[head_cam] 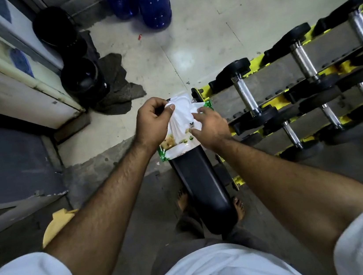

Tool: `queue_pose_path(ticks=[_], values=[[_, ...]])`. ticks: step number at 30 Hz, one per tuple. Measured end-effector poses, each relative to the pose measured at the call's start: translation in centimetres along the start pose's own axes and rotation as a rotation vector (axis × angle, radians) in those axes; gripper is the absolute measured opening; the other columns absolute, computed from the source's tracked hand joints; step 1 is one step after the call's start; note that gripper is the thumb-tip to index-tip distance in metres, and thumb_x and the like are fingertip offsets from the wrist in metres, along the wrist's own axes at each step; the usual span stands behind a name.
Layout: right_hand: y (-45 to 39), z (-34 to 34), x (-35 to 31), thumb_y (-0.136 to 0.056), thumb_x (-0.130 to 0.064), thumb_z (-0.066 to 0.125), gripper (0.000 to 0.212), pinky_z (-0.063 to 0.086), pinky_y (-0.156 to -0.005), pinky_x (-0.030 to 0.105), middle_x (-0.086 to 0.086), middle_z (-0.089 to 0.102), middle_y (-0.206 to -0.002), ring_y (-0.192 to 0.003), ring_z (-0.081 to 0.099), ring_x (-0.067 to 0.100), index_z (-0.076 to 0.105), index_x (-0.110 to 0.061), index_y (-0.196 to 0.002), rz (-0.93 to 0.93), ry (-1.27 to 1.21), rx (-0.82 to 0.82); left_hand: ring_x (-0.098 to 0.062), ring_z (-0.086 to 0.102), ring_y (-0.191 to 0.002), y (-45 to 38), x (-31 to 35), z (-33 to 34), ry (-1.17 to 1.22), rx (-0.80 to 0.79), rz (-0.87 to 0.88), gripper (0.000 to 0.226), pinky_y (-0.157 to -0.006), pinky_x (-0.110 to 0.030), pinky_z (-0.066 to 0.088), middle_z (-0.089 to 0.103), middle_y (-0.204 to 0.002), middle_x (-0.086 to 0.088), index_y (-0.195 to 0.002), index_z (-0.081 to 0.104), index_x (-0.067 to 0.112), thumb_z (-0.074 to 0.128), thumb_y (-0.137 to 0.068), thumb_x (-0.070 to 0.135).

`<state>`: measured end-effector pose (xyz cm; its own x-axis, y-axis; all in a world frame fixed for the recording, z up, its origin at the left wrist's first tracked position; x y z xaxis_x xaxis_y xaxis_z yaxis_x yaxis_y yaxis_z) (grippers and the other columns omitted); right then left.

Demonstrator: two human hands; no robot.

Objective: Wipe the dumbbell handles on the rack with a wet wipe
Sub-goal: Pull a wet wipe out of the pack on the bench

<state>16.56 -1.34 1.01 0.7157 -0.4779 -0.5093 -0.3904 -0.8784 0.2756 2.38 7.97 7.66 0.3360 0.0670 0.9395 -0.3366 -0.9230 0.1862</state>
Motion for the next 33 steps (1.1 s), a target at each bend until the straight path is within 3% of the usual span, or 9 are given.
queue_pose_path(ticks=[4, 8, 11, 15, 20, 23, 27, 31, 33], values=[[0.6, -2.3, -0.7, -0.082, -0.037, 0.075, 0.062, 0.045, -0.104, 0.040, -0.002, 0.054, -0.143, -0.130, 0.050, 0.020, 0.056, -0.027, -0.139, -0.055, -0.323, 0.076, -0.018, 0.060, -0.070, -0.5, 0.9, -0.9, 0.061, -0.008, -0.115, 0.013, -0.065, -0.035, 0.052, 0.063, -0.078, -0.008, -0.077, 0.060, 0.018, 0.066, -0.089, 0.015], [1.7, -5.0, -2.3, -0.082, -0.028, 0.073, 0.062, 0.047, -0.096, 0.034, -0.004, 0.055, -0.141, -0.126, 0.052, 0.017, 0.054, -0.028, -0.140, -0.164, -0.318, 0.120, -0.011, 0.065, -0.054, 0.4, 2.2, -0.4, 0.184, -0.019, -0.272, 0.012, -0.049, -0.025, 0.051, 0.064, -0.079, -0.007, -0.085, 0.057, 0.010, 0.060, -0.096, 0.005], [2.9, -6.5, -3.0, -0.083, -0.025, 0.067, 0.047, 0.050, -0.088, 0.030, -0.008, 0.060, -0.132, -0.118, 0.058, 0.014, 0.063, -0.029, -0.130, -0.250, -0.308, 0.190, -0.010, 0.062, -0.048, 1.0, 2.4, -0.3, 0.206, 0.010, -0.356, 0.013, -0.043, -0.021, 0.046, 0.062, -0.076, -0.007, -0.083, 0.058, 0.012, 0.062, -0.095, 0.007], [4.5, -7.9, -2.8, -0.091, -0.033, 0.063, 0.023, 0.055, -0.082, 0.033, -0.008, 0.073, -0.108, -0.096, 0.068, 0.013, 0.073, -0.026, -0.112, -0.185, -0.374, 0.211, -0.020, 0.056, -0.063, 2.1, 2.5, 0.0, 0.087, 0.008, -0.395, 0.013, -0.056, -0.026, 0.044, 0.062, -0.076, -0.004, -0.080, 0.062, 0.017, 0.070, -0.091, 0.017], [6.2, -9.5, -1.4, -0.086, -0.051, 0.052, 0.035, 0.051, -0.068, 0.034, -0.001, 0.071, -0.088, -0.082, 0.065, 0.022, 0.067, -0.022, -0.097, -0.087, -0.408, 0.205, -0.013, 0.065, -0.083, 5.5, 4.6, 1.3, 0.053, -0.094, -0.267, 0.035, -0.071, -0.031, 0.055, 0.070, -0.097, 0.002, -0.099, 0.068, 0.018, 0.072, -0.085, 0.050], [7.3, -10.7, -0.3, -0.085, -0.052, 0.048, 0.041, 0.042, -0.066, 0.030, 0.003, 0.071, -0.095, -0.087, 0.064, 0.025, 0.065, -0.021, -0.105, -0.053, -0.439, 0.224, -0.013, 0.067, -0.094, 7.9, 5.0, 2.6, 0.079, -0.181, -0.211, 0.027, -0.080, -0.034, 0.056, 0.072, -0.106, 0.003, -0.105, 0.069, 0.022, 0.074, -0.087, 0.041], [9.0, -12.0, 1.1, -0.089, -0.049, 0.051, 0.033, 0.054, -0.071, 0.038, 0.003, 0.068, -0.090, -0.085, 0.064, 0.026, 0.062, -0.019, -0.098, -0.070, -0.495, 0.204, -0.023, 0.064, -0.084, 9.6, 5.1, 4.2, 0.092, -0.108, -0.166, 0.006, -0.070, -0.035, 0.054, 0.069, -0.093, -0.005, -0.097, 0.069, 0.015, 0.065, -0.095, 0.011], [10.7, -12.6, 2.8, -0.087, -0.047, 0.053, 0.029, 0.058, -0.071, 0.045, 0.001, 0.069, -0.087, -0.083, 0.067, 0.026, 0.064, -0.021, -0.094, -0.065, -0.618, 0.138, -0.020, 0.064, -0.082, 10.9, 5.8, 5.6, 0.059, -0.049, -0.168, 0.016, -0.069, -0.033, 0.056, 0.065, -0.093, -0.010, -0.099, 0.066, 0.001, 0.062, -0.098, 0.016], [11.7, -12.8, 3.6, -0.092, -0.043, 0.054, 0.026, 0.061, -0.069, 0.051, 0.003, 0.069, -0.091, -0.086, 0.069, 0.030, 0.066, -0.021, -0.100, -0.031, -0.781, 0.082, -0.020, 0.062, -0.079, 11.4, 6.2, 6.2, 0.090, -0.023, -0.201, 0.014, -0.072, -0.034, 0.057, 0.063, -0.090, -0.008, -0.095, 0.066, 0.005, 0.060, -0.098, 0.017]])
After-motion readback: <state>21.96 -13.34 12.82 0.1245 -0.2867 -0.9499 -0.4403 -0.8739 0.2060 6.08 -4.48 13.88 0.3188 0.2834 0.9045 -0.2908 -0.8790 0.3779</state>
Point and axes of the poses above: each hand's wrist, its own y-axis away from the middle knuckle, its own z-axis out of the palm, x = y × z, the point moved 4 cm from there along -y, towards the middle knuckle
